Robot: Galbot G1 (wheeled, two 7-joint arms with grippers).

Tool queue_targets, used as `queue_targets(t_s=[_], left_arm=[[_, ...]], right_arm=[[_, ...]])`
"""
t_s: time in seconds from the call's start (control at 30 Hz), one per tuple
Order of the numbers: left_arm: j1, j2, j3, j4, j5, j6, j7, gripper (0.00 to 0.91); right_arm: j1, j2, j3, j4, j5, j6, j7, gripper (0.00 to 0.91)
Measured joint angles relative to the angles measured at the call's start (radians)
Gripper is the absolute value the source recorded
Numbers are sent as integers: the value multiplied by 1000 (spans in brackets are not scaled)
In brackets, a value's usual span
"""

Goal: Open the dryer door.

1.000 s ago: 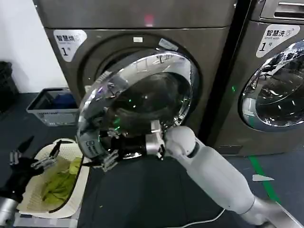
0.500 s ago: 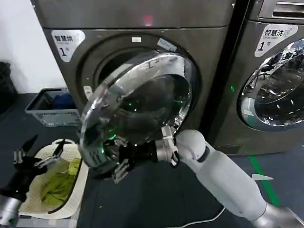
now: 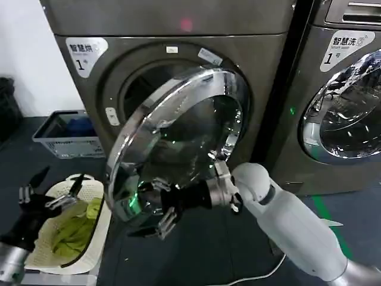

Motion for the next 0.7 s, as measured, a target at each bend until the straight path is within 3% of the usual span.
queue_targets(t_s=[0.7], left_arm=[[-3,-6,55,-33,7,1,-5,907]], right_arm=[[-67,-79,107,41,-1,-2,-200,907]])
